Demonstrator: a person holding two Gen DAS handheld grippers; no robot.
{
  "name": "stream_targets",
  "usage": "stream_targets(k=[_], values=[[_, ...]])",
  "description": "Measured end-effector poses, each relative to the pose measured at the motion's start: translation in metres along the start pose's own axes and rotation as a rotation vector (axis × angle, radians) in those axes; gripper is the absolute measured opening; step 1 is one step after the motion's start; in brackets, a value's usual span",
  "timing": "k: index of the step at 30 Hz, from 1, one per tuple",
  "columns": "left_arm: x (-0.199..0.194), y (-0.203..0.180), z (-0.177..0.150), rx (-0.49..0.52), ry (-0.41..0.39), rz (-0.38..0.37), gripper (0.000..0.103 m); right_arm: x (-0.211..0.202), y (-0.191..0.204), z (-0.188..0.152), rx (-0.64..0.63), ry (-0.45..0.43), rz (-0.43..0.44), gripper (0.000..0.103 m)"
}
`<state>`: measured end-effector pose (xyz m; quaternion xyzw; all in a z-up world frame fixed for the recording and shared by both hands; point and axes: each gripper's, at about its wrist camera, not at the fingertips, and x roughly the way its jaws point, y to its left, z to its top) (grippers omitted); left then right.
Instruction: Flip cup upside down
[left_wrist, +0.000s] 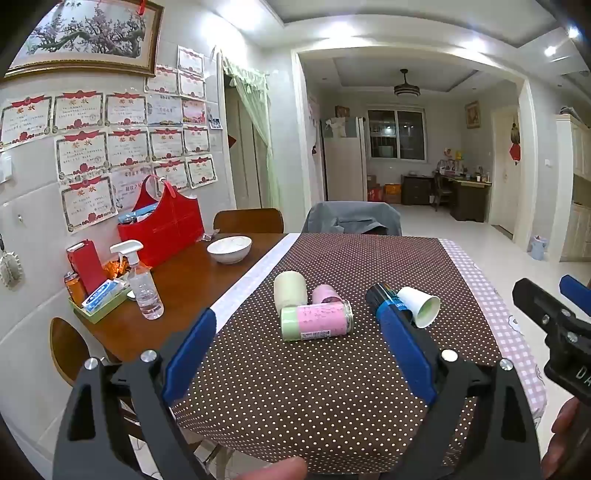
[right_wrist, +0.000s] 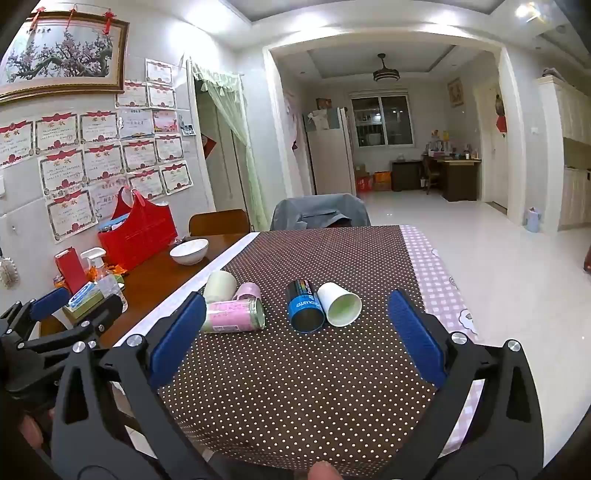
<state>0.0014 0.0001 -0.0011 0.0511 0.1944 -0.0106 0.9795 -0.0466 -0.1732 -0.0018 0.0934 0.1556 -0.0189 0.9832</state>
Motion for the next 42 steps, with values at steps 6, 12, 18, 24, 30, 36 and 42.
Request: stream_targets(k=[6, 12, 18, 24, 30, 36, 42], values=[[-0.002, -0.002, 0.003, -0.002, -0.003, -0.005, 0.089, -0.004, -0.003, 0.002, 0.009, -0.004, 0.002, 0.097], [-0.004, 0.000, 0.004, -0.019, -0.008, -0.019, 0.089, 0.003, -0.009, -0.002, 0.027, 0.012, 0.002, 0.097], [-0.003, 0.005, 0.002, -0.024, -0.007, -0.023, 0.089, 0.002, -0.006, -0.001, 0.018, 0.004, 0.010, 0.097], [-0.002, 0.008, 0.003, -0.017, -0.011, -0.023, 0.089, 0.002, -0.002, 0.003, 0.003, -0.020, 0.011, 0.097], [-0.005, 0.009, 0.003, -0.021, -0.019, -0.014, 0.089, 0.003, 0.002, 0.008, 0.004, -0.031, 0.011, 0.097], [-0.007, 0.010, 0.005, -0.020, -0.025, -0.014, 0.089, 0.001, 0.001, 0.010, 0.017, -0.053, -0.001, 0.097], [-0.008, 0.009, 0.004, -0.020, -0.029, -0.011, 0.089, 0.002, 0.002, 0.011, 0.013, -0.039, -0.013, 0.097]])
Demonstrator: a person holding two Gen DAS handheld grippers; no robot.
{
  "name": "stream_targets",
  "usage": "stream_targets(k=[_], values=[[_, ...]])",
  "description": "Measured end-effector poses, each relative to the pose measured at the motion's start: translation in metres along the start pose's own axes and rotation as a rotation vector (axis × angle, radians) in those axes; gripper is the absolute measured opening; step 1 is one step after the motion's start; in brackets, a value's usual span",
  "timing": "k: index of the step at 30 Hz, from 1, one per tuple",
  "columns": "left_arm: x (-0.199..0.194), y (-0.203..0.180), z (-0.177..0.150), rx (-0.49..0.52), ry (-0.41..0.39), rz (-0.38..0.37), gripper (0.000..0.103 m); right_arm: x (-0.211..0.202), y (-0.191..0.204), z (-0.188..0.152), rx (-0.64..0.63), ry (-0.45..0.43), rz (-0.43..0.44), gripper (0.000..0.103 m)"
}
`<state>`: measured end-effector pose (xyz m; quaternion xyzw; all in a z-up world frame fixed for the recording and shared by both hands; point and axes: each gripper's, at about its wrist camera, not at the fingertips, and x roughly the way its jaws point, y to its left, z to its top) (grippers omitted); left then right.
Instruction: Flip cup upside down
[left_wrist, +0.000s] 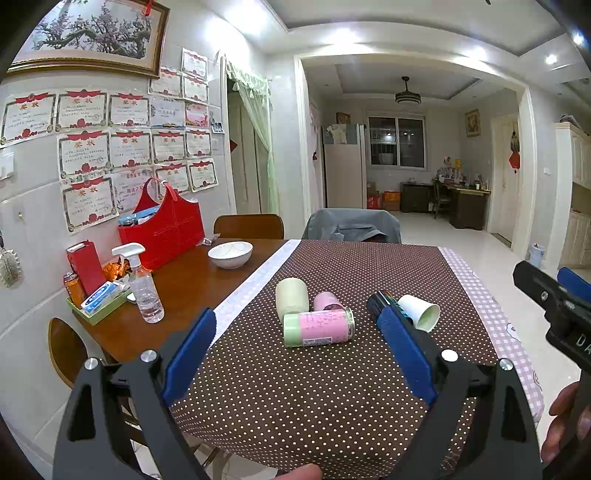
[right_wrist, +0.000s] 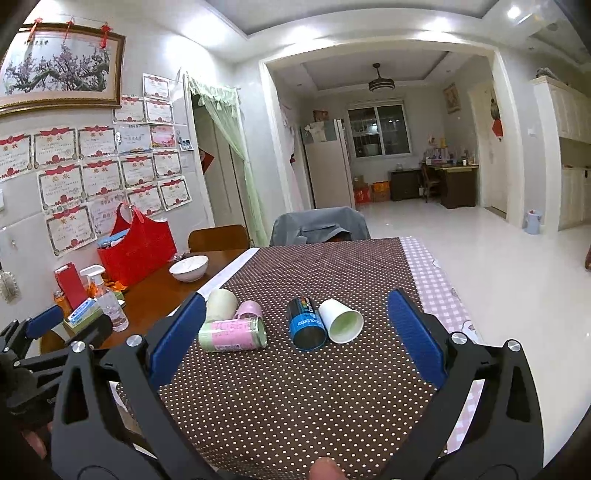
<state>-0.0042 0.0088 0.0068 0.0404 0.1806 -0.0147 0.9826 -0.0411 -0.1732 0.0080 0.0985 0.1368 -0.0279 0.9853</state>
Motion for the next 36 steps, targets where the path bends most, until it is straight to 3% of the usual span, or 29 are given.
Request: stream_targets(k=[22, 36], values=[[0.003, 0.001, 0.000, 0.003, 0.006, -0.001, 0.089, 0.015, 0.006, 0.001, -0.029, 0.042, 0.012, 0.097], [0.037, 0.000, 0.008, 0.018, 0.044, 0.010, 0.089, 0.048, 0.011, 0.007, -0.050, 0.075, 0.011, 0.097]])
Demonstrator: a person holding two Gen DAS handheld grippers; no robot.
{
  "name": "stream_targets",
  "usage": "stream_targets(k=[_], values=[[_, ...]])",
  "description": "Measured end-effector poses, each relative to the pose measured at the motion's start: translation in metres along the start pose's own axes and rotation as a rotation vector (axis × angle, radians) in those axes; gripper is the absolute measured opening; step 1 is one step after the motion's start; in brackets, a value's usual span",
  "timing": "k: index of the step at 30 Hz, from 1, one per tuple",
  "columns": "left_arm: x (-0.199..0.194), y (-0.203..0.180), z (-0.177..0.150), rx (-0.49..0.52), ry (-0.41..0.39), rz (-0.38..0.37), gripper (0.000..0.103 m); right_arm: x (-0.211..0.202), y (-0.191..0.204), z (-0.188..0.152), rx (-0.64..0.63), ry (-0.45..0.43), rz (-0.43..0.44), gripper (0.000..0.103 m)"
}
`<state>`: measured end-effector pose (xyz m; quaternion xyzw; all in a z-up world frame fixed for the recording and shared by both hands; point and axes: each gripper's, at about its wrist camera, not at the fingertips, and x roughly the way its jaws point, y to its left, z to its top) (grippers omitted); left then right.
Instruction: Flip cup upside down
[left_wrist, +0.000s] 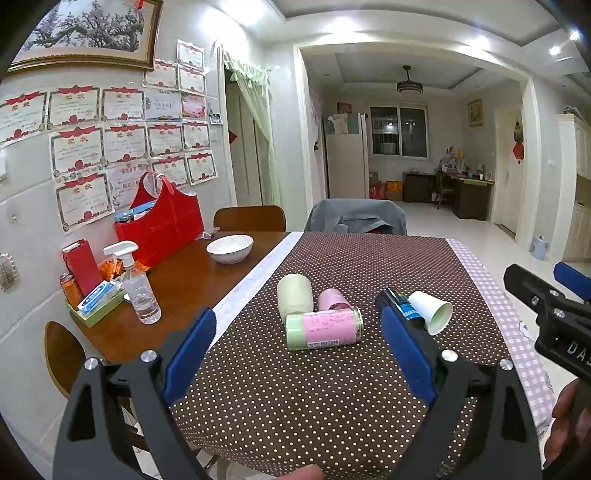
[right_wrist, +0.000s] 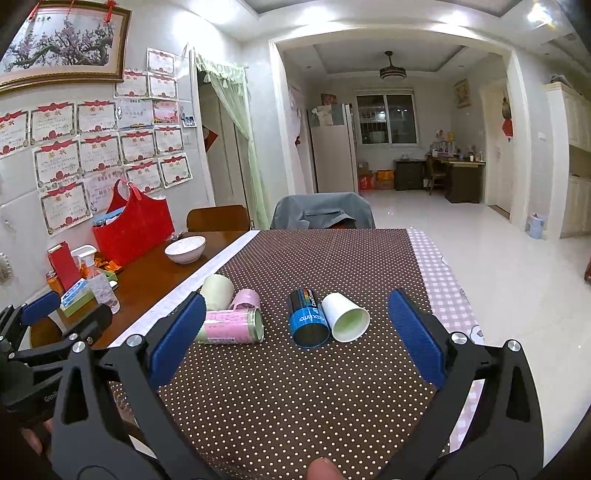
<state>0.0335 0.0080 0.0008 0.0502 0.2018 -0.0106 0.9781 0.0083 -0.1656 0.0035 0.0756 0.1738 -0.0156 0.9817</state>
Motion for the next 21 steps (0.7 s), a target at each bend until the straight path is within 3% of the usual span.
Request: stream_targets(k=[7, 21], values=[[0.026, -0.002, 0.004, 0.010, 0.036, -0.003, 0.089, 0.024, -0.002, 0.001, 0.000, 0.035, -0.003, 0.097], [0.124, -0.002, 0.008, 0.024, 0.206, -0.011, 0.089, 0.109, -0.014, -0.003, 0.007, 0.200, -0.029, 0.097]])
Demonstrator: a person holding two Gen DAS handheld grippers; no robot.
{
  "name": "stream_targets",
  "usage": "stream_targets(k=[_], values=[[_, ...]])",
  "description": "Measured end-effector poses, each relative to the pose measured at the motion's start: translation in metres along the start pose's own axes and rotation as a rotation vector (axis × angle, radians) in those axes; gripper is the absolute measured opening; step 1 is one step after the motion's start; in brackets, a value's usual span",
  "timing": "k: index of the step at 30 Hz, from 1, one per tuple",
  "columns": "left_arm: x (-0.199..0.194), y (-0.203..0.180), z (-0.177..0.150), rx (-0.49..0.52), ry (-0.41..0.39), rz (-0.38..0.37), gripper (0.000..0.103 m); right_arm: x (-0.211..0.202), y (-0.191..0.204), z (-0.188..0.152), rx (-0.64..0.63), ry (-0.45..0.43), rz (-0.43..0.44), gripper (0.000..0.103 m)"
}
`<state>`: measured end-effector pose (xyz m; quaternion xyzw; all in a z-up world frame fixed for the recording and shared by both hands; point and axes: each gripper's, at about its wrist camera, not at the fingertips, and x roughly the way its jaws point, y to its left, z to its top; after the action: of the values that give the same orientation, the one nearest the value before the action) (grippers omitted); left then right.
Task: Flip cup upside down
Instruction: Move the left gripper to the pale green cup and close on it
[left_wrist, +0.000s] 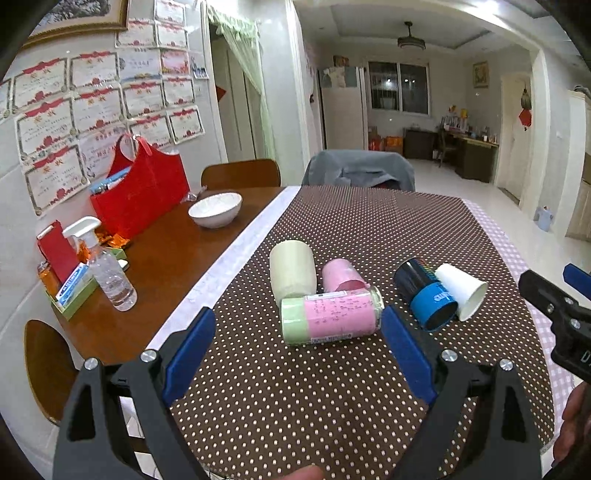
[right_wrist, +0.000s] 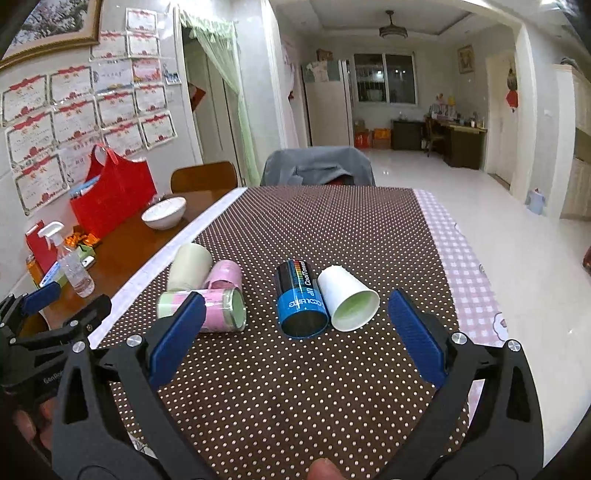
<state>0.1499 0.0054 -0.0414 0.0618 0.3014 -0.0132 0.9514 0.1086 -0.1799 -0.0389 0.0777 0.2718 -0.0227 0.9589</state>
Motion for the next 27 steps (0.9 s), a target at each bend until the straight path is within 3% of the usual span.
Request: stream_targets(k=[13, 27], values=[[0.105, 0.006, 0.032, -0.009, 0.119, 0.015, 0.089, 0.082, -0.004, 0.019, -0.003, 0.109, -0.026, 0.097], [0.214, 0.017, 0.043, -0.007, 0.307, 0.020, 0.089, 0.163, 0.003, 0.028, -0.025, 0.211, -0.026, 0.097]])
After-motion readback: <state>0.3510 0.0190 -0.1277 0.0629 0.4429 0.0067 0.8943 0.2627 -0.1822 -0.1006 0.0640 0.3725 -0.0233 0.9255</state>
